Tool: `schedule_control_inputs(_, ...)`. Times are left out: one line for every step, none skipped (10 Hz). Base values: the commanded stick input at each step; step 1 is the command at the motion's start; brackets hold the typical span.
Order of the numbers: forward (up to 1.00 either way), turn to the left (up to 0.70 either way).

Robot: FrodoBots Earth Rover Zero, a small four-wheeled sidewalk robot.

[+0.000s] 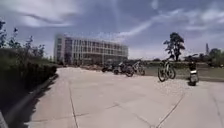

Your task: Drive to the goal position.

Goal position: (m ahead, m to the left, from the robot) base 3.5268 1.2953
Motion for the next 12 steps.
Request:
schedule_control_inputs(0.45,0.27)
schedule_control_inputs(0.45,0.27)
schedule_control_inputs(0.45,0.27)
schedule_control_inputs(0.45,0.27)
schedule_control_inputs(0.45,0.27)
schedule_control_inputs(0.48,0.24)
schedule_control_inputs(0.60,0.11)
schedule_control_inputs(0.60,0.01)
schedule_control_inputs(0.60,0.00)
schedule_control_inputs(0.60,0.00)
schedule_control_inputs(0.60,0.00)
schedule_control_inputs(0.60,0.00)
